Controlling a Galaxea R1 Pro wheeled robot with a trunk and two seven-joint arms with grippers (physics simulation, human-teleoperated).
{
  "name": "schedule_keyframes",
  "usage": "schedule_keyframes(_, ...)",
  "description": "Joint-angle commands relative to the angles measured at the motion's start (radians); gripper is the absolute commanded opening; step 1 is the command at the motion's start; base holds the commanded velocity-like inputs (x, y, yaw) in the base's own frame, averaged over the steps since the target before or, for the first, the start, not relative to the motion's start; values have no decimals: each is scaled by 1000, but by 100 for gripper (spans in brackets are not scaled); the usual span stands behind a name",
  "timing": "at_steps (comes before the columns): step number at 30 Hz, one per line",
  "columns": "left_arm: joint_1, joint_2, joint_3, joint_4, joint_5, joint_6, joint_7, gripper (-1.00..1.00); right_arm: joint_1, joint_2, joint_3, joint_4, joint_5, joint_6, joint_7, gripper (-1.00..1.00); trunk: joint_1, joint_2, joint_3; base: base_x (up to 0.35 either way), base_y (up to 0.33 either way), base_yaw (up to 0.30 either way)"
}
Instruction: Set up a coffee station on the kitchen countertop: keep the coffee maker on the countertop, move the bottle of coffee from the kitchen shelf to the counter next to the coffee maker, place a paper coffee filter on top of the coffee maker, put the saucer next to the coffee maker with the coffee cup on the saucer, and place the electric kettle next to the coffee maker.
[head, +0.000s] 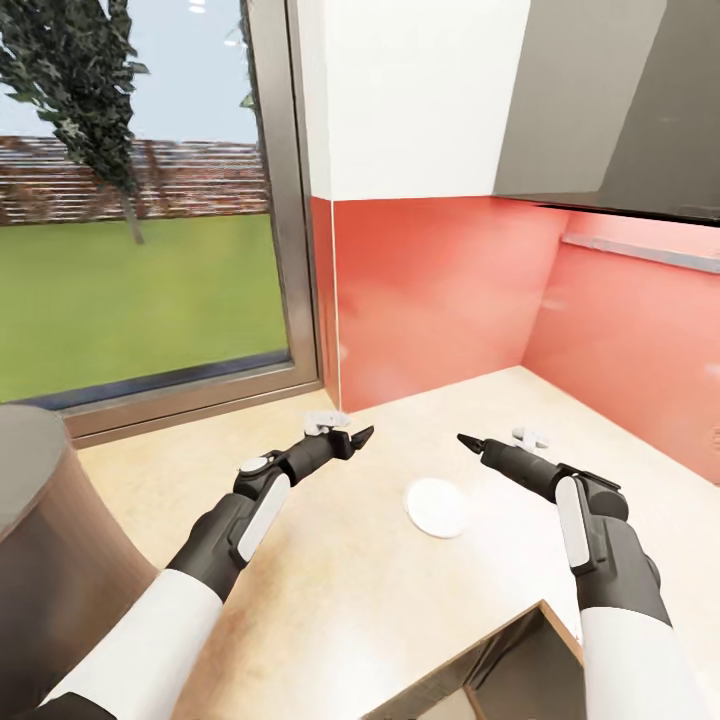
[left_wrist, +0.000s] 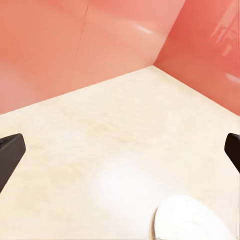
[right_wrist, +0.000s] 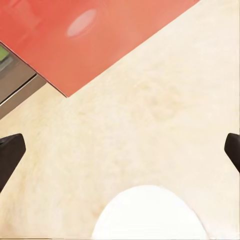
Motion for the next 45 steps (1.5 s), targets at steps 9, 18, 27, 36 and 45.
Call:
schedule_keyframes(9, -1, 0, 1, -1, 18, 9, -1, 100, -1, 1, -2, 2, -5, 7, 0, 100, 1, -2, -2, -140, -257, 0)
schedule_keyframes(18, -1, -1, 1, -1, 19, 9, -1, 100, -1, 2, -1, 3, -5, 7, 1, 100, 1, -2, -4, -87, -119, 4)
schedule_keyframes(27, -1, -1, 1, -1, 19, 9, 0, 100, -1, 2, -1, 1, -6, 7, 1, 100, 1, -2, -11, -4, -6, 55)
schedule_keyframes(36, -16, -1, 19, 208, 50, 16, 5, 100, 0, -4, -1, 93, -1, 8, 1, 100, 1, -2, -11, 0, 0, 0)
schedule_keyframes(45, -33, 1, 80, 289, 172, 29, 8, 100, -1, -5, 33, 262, -2, 6, 4, 100, 1, -2, -11, 0, 0, 0)
